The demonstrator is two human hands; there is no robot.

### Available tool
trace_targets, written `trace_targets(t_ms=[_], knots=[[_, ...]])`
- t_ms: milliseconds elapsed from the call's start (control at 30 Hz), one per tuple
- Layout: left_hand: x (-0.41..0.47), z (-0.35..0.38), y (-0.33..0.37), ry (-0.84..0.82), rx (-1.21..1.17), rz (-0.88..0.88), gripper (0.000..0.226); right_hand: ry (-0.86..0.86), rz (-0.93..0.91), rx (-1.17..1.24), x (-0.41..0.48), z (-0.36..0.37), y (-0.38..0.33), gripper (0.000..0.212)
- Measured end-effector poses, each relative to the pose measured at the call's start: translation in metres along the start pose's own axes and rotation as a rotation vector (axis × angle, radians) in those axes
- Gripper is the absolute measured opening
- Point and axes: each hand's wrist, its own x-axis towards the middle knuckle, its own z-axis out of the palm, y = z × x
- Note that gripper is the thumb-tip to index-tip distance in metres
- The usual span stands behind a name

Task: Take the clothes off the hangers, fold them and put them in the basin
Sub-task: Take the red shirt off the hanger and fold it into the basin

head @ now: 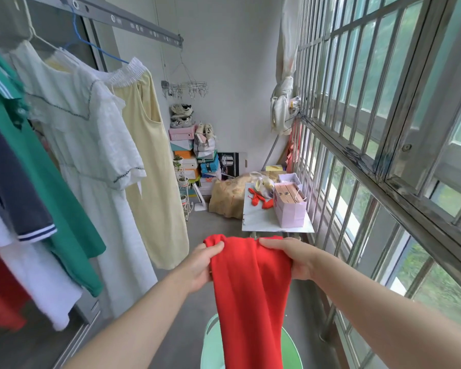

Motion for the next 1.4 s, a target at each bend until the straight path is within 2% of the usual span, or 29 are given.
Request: trace_targets(t_ms=[100, 233, 333, 467, 500, 567, 600, 667, 767, 967, 1033, 1133, 1233, 1300, 1367, 1400], knots=[[0.008, -0.004, -0.003, 0.084, -0.04, 0.036, 0.026, 0.012, -0.111, 0.031, 0.002, -0.001, 0.001, 0.043], [0.013, -0.004, -0.006, 0.166, -0.045, 0.082, 0.027, 0.182, -0.265, 0.062, 0.008, -0.004, 0.006, 0.065], [0.011, -0.003, 0.0, 0.14, -0.093, 0.074, 0.024, 0.185, -0.355, -0.118, 0.009, -0.002, 0.004, 0.042], [0.01, -0.007, 0.005, 0.095, -0.117, 0.088, 0.02, 0.083, -0.322, -0.158, 0.006, 0.002, -0.002, 0.039], [0.011, -0.008, 0.005, 0.085, -0.109, 0.099, 0.02, 0.03, -0.306, -0.154, 0.005, 0.002, -0.002, 0.044], [0.011, -0.009, 0.006, 0.083, -0.085, 0.111, 0.023, -0.03, -0.307, -0.264, 0.003, 0.001, -0.002, 0.069], [0.011, -0.009, 0.006, 0.09, -0.069, 0.113, 0.024, -0.026, -0.316, -0.375, 0.002, 0.001, -0.001, 0.08], [0.012, -0.01, 0.006, 0.111, -0.049, 0.116, 0.024, 0.059, -0.359, -0.672, 0.002, 0.004, -0.001, 0.09], [0.013, -0.012, 0.005, 0.132, -0.024, 0.101, 0.025, 0.229, -0.473, -1.04, 0.008, 0.005, 0.003, 0.081], [0.007, -0.01, 0.005, 0.154, -0.045, 0.078, 0.026, 0.374, -0.568, -1.115, 0.009, 0.006, 0.007, 0.028], [0.006, -0.012, 0.006, 0.153, -0.073, 0.067, 0.027, 0.401, -0.554, -1.114, 0.009, 0.005, 0.006, 0.014], [0.008, -0.017, 0.006, 0.145, -0.095, 0.044, 0.032, 0.362, -0.525, -0.986, 0.009, 0.002, 0.003, 0.024], [0.007, -0.019, 0.007, 0.095, -0.087, 0.026, 0.04, 0.283, -0.498, -0.629, 0.001, 0.004, 0.0, 0.013], [0.002, -0.017, 0.008, 0.018, -0.083, 0.041, 0.041, 0.211, -0.426, -0.378, -0.002, 0.005, 0.0, 0.017], [-0.002, -0.014, 0.006, -0.063, -0.077, 0.1, 0.041, 0.152, -0.375, -0.238, -0.002, 0.004, 0.0, 0.023], [-0.003, -0.012, 0.004, -0.088, -0.062, 0.133, 0.053, 0.141, -0.36, -0.219, -0.002, 0.004, 0.0, 0.018]])
